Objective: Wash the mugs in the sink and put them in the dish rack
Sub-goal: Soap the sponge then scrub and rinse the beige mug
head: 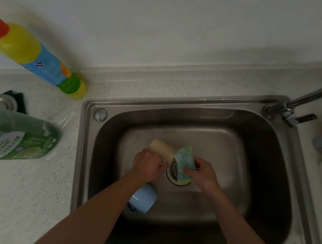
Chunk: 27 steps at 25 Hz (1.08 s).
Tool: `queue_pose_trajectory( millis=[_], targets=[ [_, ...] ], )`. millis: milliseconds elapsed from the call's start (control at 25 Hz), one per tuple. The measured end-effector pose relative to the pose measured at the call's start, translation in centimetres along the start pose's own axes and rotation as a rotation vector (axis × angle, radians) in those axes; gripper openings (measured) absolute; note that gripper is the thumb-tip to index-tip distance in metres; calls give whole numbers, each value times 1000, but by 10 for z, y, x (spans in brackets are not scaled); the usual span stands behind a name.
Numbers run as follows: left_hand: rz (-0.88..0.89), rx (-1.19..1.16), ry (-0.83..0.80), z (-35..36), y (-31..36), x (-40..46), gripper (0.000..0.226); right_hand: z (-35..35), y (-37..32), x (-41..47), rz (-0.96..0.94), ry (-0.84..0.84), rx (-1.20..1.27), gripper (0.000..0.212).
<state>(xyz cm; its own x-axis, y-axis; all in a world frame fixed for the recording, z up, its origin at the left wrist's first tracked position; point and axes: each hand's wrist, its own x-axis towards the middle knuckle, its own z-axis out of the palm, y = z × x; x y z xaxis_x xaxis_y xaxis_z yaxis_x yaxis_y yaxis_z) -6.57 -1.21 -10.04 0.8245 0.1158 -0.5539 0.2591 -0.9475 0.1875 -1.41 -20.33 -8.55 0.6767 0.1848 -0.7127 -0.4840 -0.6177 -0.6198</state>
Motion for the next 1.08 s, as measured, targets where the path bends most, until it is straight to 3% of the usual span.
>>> queue_pose_trajectory(
  millis=[200,320,480,680,760,840,960,1080],
  targets=[
    [-171,-546,-123,-12,15,-11,54,-19,-10,-23,-94,133,-157,43],
    [-143,-751,-172,-20,23,-22,55,-29,-6,-38,-148,169,-153,36],
    [-96,-823,-230,-31,33,-39,52,-39,-16,-51,-341,72,-236,22],
    [-80,-885,-217,-73,39,-79,64,-60,-34,-73,-492,-341,-496,39],
    [-91,-922,-205,-89,38,-95,55,-63,-43,-85,-644,-345,-709,46],
    [-98,-957,-187,-103,37,-113,50,-63,-55,-97,-801,-311,-865,36],
    [-76,-967,-168,-122,39,-138,50,-66,-71,-110,-919,-292,-927,24],
    [-40,-916,-189,-143,48,-160,41,-73,-84,-121,-954,-243,-971,26]
  ],
)
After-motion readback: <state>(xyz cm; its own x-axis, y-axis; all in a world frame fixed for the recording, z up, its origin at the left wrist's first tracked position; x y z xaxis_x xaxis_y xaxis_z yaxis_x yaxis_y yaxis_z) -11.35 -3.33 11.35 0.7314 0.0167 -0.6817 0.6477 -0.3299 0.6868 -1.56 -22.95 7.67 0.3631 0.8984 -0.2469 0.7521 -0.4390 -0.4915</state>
